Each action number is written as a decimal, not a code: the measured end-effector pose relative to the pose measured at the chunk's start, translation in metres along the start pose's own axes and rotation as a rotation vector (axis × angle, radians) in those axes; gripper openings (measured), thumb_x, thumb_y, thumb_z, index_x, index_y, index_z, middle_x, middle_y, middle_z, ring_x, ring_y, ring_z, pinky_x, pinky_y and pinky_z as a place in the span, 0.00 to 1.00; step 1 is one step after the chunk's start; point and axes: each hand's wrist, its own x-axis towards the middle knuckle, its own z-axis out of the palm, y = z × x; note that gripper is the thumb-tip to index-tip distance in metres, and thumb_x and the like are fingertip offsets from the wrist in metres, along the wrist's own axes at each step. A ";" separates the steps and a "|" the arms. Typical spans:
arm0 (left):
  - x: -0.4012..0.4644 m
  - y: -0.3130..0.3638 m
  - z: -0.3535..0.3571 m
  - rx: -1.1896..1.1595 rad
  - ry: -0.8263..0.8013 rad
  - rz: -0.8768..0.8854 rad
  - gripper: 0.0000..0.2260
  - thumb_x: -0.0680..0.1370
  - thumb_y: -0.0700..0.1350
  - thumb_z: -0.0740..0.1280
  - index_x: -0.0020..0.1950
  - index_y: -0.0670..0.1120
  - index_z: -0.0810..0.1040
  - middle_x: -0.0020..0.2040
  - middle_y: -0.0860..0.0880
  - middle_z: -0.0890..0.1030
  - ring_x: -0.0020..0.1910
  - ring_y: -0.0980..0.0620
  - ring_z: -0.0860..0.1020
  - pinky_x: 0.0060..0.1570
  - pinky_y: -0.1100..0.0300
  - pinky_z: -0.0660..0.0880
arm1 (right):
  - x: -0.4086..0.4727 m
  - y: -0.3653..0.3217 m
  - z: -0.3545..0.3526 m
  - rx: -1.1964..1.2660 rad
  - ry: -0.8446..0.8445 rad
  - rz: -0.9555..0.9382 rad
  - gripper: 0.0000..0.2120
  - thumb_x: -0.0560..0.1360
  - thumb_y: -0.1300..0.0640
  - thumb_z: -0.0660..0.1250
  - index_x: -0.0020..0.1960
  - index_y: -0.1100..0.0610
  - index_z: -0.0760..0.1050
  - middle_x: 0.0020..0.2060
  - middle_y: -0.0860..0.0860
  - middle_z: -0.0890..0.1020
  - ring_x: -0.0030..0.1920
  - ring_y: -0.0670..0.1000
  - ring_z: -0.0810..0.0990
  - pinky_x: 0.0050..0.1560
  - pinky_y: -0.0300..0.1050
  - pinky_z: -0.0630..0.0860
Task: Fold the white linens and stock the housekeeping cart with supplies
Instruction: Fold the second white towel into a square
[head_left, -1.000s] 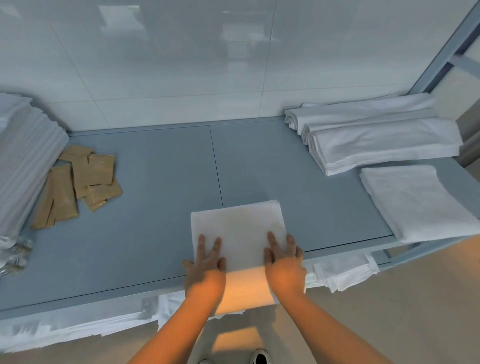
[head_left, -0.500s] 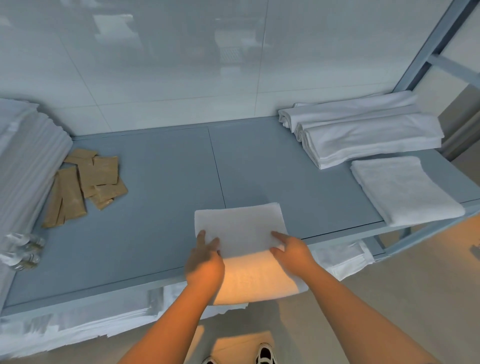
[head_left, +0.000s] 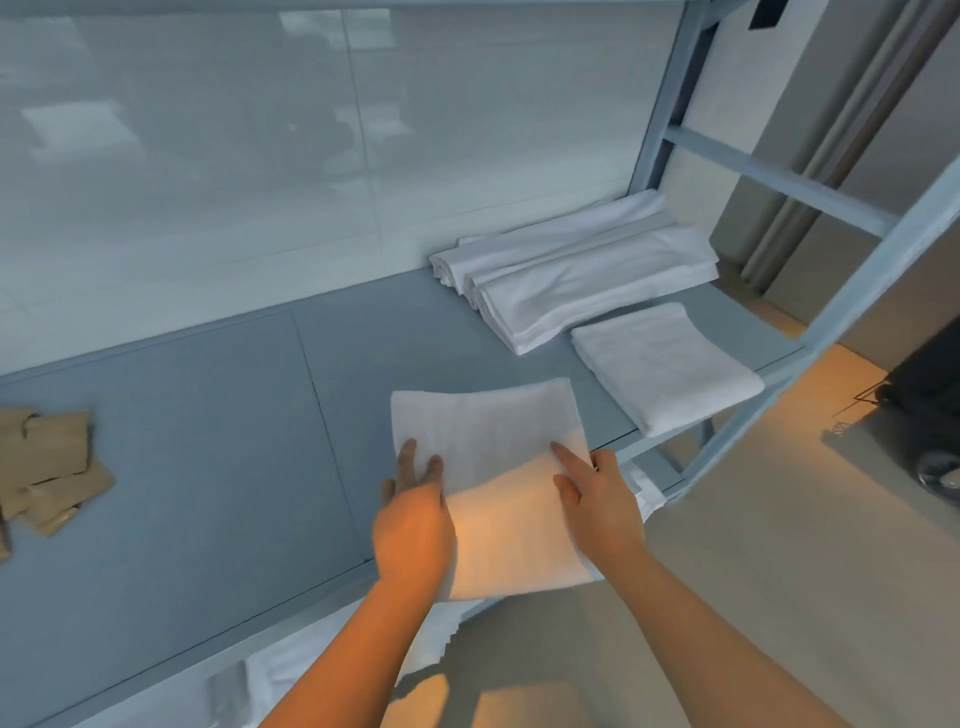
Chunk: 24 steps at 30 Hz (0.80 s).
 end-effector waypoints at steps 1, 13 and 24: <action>0.001 0.015 0.006 0.000 0.026 0.022 0.23 0.81 0.39 0.57 0.75 0.54 0.63 0.79 0.55 0.46 0.75 0.41 0.58 0.52 0.54 0.76 | 0.003 0.013 -0.009 0.006 0.015 0.006 0.20 0.81 0.52 0.57 0.72 0.41 0.66 0.57 0.49 0.66 0.44 0.54 0.77 0.46 0.45 0.73; 0.017 0.230 0.090 -0.098 0.178 0.048 0.17 0.80 0.43 0.60 0.69 0.50 0.72 0.76 0.49 0.58 0.65 0.44 0.66 0.48 0.51 0.75 | 0.094 0.189 -0.129 -0.087 0.022 -0.066 0.20 0.82 0.51 0.57 0.73 0.43 0.64 0.56 0.51 0.68 0.45 0.55 0.76 0.44 0.46 0.76; 0.081 0.322 0.111 -0.162 0.256 -0.015 0.17 0.81 0.41 0.58 0.69 0.50 0.72 0.76 0.49 0.58 0.66 0.42 0.66 0.51 0.50 0.74 | 0.206 0.243 -0.171 -0.135 0.059 -0.210 0.19 0.81 0.52 0.59 0.71 0.44 0.68 0.56 0.54 0.68 0.41 0.58 0.78 0.40 0.44 0.69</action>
